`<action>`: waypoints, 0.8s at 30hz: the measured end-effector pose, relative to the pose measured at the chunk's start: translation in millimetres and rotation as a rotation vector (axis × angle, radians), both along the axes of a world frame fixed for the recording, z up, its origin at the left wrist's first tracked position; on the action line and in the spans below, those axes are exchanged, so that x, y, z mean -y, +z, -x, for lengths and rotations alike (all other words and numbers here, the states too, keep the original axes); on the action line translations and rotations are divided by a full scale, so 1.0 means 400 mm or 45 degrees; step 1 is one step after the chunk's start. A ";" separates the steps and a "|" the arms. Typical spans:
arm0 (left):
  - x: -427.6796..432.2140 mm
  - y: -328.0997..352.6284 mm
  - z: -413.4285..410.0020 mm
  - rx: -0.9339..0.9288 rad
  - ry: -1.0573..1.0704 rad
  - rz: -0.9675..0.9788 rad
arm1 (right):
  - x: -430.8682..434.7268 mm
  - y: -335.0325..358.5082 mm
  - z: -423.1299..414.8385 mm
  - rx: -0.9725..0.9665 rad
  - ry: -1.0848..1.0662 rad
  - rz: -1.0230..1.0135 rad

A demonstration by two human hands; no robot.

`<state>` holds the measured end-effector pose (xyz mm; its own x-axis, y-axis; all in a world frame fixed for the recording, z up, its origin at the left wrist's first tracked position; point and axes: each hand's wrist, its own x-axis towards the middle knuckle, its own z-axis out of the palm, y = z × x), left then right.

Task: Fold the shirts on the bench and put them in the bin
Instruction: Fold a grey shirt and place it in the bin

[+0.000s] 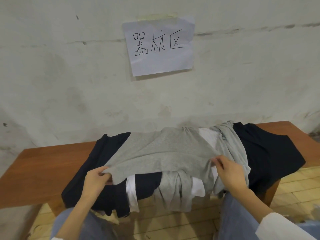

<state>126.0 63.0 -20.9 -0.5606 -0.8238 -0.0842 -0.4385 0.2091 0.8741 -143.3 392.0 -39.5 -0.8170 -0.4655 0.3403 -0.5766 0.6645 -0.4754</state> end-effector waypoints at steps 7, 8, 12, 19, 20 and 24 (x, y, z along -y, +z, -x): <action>-0.038 0.157 0.086 -0.582 0.102 0.129 | 0.054 0.184 -0.045 0.162 0.137 0.645; -0.046 0.183 0.106 -0.672 0.149 0.112 | 0.063 0.220 -0.050 0.170 0.151 0.639; -0.050 0.239 0.144 -0.764 0.218 0.185 | 0.075 0.286 -0.050 0.112 0.136 0.595; -0.034 0.139 0.039 0.176 -0.040 0.234 | -0.033 0.155 -0.043 0.514 -0.032 0.257; -0.021 0.103 0.023 0.389 -0.133 0.156 | -0.052 0.131 -0.045 0.646 -0.018 0.161; -0.006 0.016 -0.026 0.566 -0.251 0.021 | -0.106 0.093 -0.048 1.331 0.160 0.052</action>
